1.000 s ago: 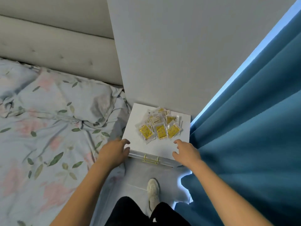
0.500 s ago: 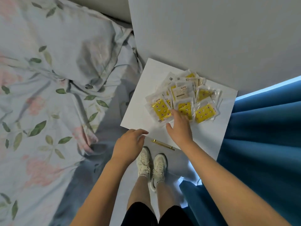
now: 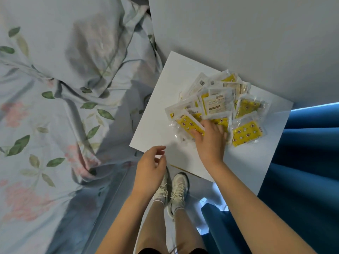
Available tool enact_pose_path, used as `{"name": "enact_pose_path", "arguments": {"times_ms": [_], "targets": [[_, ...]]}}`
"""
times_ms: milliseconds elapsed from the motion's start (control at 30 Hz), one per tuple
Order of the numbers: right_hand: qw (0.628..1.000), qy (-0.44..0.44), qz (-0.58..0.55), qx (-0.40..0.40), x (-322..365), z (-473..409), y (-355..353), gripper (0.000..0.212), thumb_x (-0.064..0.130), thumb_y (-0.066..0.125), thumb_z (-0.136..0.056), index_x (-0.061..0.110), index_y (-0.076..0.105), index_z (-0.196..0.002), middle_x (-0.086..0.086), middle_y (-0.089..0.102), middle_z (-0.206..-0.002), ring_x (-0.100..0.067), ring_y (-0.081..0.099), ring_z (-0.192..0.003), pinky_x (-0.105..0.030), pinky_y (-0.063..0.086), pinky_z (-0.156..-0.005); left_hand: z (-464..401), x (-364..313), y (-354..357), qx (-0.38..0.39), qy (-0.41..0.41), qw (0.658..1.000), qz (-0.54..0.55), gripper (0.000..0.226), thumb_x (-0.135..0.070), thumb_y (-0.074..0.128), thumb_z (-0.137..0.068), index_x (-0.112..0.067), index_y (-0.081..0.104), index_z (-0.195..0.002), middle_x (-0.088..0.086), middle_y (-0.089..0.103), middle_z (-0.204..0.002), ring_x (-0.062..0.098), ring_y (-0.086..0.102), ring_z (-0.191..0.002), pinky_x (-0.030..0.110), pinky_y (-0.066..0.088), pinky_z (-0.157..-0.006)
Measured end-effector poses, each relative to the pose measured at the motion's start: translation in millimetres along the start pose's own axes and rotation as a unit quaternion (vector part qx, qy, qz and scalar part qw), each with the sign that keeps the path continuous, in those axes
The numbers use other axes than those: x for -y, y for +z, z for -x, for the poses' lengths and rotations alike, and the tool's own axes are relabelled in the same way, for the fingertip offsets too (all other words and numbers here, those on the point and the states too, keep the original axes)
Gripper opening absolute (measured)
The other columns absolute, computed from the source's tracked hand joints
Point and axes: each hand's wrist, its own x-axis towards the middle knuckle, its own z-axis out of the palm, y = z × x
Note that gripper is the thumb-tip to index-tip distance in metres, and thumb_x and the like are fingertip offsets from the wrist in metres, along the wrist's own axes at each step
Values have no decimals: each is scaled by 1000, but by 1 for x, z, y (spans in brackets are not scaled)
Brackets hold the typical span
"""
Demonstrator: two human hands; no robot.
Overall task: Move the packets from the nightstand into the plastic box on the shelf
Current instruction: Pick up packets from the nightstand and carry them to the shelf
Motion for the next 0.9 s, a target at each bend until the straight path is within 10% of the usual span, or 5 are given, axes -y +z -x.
{"name": "enact_pose_path", "arguments": {"times_ms": [133, 300, 467, 667, 900], "targets": [[926, 73, -359, 90, 12, 10, -26, 14, 22, 67, -90, 30, 59, -98, 17, 68, -91, 4, 65, -84, -10, 47, -70, -21, -28, -1, 30, -71, 974, 212, 48, -36, 65, -89, -22, 50, -132, -6, 62, -121, 0, 62, -102, 16, 51, -87], [821, 118, -452, 327, 14, 17, -36, 40, 64, 64, -76, 37, 69, -106, 13, 73, -106, -7, 68, -102, -19, 53, -83, -32, -39, -1, 39, 5, 957, 286, 44, -33, 73, -75, -15, 63, -115, 4, 75, -106, 18, 73, -94, 27, 58, -76], [970, 138, -179, 86, 9, -5, -12, 38, 30, 71, -86, 12, 59, -117, -2, 62, -115, -20, 60, -106, -26, 49, -81, -33, -8, -13, -55, 11, 955, 292, 73, -10, 62, -92, -31, 19, -148, -6, 60, -130, 7, 68, -105, 24, 55, -88], [988, 153, -6, -2, 24, -3, 22, 62, 36, 73, -83, 10, 48, -133, -11, 50, -134, -27, 45, -125, -36, 49, -92, -28, 20, -19, -23, 10, 977, 212, 39, -8, 53, -98, -44, 69, -99, -10, 71, -109, 13, 70, -95, 16, 54, -73], [983, 148, -90, -58, 20, 2, 19, 41, 29, 81, -75, 11, 56, -101, -6, 62, -104, -25, 58, -99, -27, 48, -75, -28, 14, -17, 21, -21, 973, 229, 28, -12, 54, -98, -35, 70, -97, -11, 72, -109, 6, 69, -98, 16, 54, -78]]}}
